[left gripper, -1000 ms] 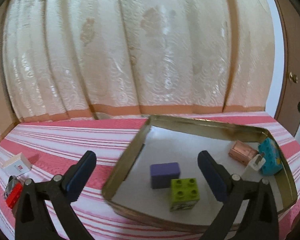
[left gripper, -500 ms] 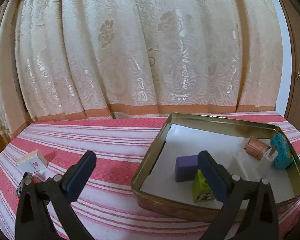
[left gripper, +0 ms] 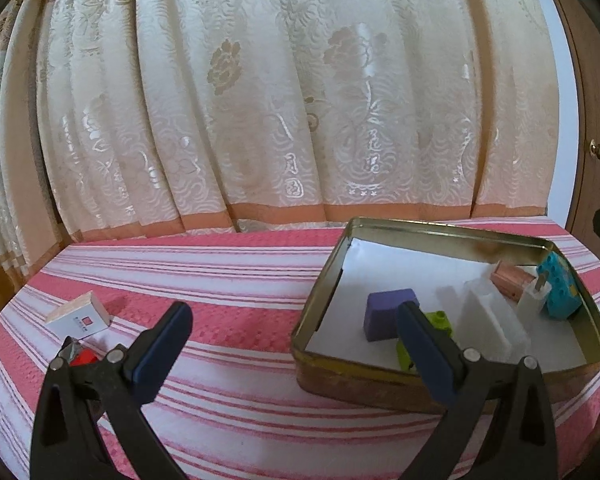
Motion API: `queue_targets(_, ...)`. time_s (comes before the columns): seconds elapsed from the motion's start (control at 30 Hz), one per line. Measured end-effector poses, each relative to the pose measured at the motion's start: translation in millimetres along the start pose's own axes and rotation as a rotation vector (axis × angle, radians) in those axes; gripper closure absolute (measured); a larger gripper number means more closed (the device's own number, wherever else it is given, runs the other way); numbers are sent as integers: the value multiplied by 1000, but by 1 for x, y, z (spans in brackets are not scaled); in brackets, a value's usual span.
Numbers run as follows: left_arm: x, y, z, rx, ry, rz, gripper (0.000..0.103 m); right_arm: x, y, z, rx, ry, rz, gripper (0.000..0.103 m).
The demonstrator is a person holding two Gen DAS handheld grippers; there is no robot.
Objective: Organize rigid objects
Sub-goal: 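Withdraw both tools from the tray toward the red brick and brown brush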
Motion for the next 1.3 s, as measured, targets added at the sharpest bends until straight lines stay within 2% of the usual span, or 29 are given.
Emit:
queue_targets(0.33, -7, 13, -7, -11, -5, -18, 0, -24, 16, -7, -12, -42, 15, 8)
queue_targets(0.8, -10, 24, -12, -14, 13, -36, 0, -30, 42, -19, -43, 0, 74, 8)
queue_targets(1.03, -5, 56, -18, -33, 46, -17, 0, -31, 74, -31, -80, 51, 140, 8)
queue_targets(1.3, -1, 114, -26, -69, 88, 23, 0, -36, 139, -54, -190, 114, 236, 8)
Point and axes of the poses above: each gripper's, at about its wrist camera, not at the fingertips, and x roughly the way its jaws point, y to its left, z to its top, the point moved 6 cm from there along x, roughly the way its jaws point, and after that the axes turned 11 degrees about y, right-handed, at the moved point
